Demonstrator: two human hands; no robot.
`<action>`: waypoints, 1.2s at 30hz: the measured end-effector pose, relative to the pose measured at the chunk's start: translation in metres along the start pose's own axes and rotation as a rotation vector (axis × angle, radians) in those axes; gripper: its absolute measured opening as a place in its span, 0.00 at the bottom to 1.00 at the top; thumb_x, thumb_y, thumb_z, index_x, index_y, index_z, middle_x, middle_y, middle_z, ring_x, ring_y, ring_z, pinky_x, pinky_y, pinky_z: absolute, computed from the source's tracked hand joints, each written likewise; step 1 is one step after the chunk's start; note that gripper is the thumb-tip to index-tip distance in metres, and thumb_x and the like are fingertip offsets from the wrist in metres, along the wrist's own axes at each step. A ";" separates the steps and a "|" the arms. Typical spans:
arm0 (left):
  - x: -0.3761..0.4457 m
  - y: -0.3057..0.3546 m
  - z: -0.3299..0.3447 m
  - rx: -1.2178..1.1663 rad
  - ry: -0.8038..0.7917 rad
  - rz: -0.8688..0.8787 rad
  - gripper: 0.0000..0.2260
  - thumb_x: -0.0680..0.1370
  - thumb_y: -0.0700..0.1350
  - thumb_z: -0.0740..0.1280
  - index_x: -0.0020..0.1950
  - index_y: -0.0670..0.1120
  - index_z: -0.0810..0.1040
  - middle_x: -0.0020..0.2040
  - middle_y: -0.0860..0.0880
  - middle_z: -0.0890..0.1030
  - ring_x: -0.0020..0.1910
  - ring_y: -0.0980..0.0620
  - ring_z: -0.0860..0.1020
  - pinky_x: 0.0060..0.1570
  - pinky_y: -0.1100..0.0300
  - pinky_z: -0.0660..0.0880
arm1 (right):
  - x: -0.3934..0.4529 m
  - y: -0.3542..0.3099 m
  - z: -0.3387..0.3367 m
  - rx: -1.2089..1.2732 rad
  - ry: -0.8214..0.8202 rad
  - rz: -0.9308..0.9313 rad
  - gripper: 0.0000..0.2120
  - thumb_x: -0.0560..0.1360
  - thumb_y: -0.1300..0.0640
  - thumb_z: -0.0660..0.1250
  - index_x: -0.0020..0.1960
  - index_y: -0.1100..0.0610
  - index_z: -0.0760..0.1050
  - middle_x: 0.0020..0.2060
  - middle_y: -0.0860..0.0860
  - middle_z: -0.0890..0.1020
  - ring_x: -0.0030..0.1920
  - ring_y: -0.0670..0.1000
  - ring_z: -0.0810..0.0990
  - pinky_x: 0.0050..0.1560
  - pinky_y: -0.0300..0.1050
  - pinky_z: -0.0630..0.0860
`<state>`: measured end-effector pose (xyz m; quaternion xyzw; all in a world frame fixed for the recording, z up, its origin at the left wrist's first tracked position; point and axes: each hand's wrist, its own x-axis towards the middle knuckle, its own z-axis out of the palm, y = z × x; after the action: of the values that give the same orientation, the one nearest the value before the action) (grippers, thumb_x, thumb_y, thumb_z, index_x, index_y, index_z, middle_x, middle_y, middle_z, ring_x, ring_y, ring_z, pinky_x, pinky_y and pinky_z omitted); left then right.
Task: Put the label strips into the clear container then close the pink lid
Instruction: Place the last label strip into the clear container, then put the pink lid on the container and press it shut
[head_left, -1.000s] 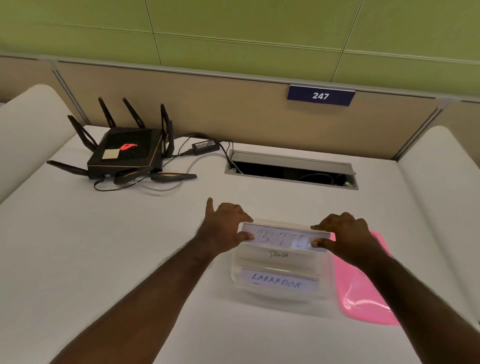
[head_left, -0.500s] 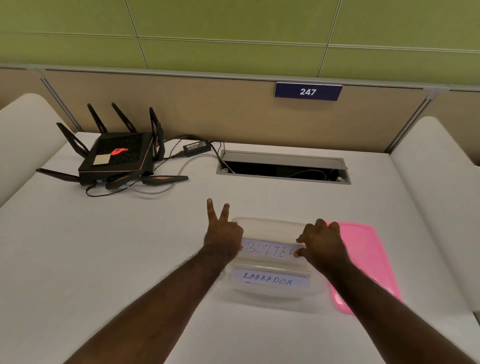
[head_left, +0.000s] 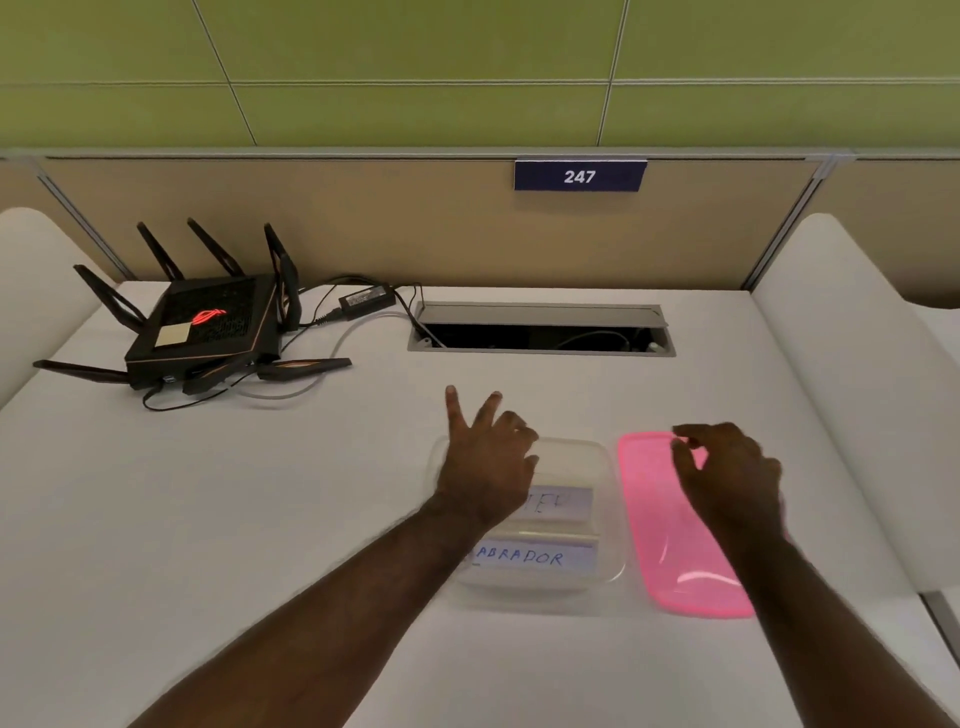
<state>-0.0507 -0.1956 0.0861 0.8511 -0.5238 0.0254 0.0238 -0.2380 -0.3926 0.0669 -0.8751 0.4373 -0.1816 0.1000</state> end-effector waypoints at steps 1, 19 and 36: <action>0.002 0.015 -0.001 -0.012 0.003 0.037 0.16 0.77 0.55 0.60 0.62 0.52 0.77 0.63 0.50 0.79 0.74 0.44 0.64 0.68 0.27 0.37 | -0.003 0.015 0.000 -0.040 -0.031 0.068 0.12 0.76 0.51 0.66 0.58 0.51 0.79 0.51 0.54 0.81 0.52 0.60 0.79 0.53 0.55 0.70; -0.017 0.183 0.035 0.287 -0.453 0.510 0.08 0.73 0.48 0.69 0.48 0.47 0.83 0.56 0.44 0.84 0.73 0.35 0.65 0.65 0.28 0.33 | -0.063 0.114 0.027 0.054 -0.334 0.547 0.17 0.77 0.63 0.56 0.63 0.58 0.75 0.56 0.62 0.79 0.55 0.65 0.78 0.58 0.59 0.75; -0.015 0.157 -0.013 -0.826 0.123 0.123 0.05 0.78 0.50 0.61 0.49 0.50 0.73 0.47 0.49 0.79 0.40 0.48 0.79 0.38 0.56 0.74 | -0.031 0.080 -0.065 1.075 -0.199 0.509 0.21 0.80 0.44 0.57 0.70 0.49 0.69 0.61 0.49 0.78 0.56 0.54 0.80 0.52 0.59 0.77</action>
<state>-0.1979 -0.2519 0.1000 0.7341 -0.5374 -0.1347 0.3927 -0.3399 -0.4167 0.0928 -0.5825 0.4686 -0.2646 0.6092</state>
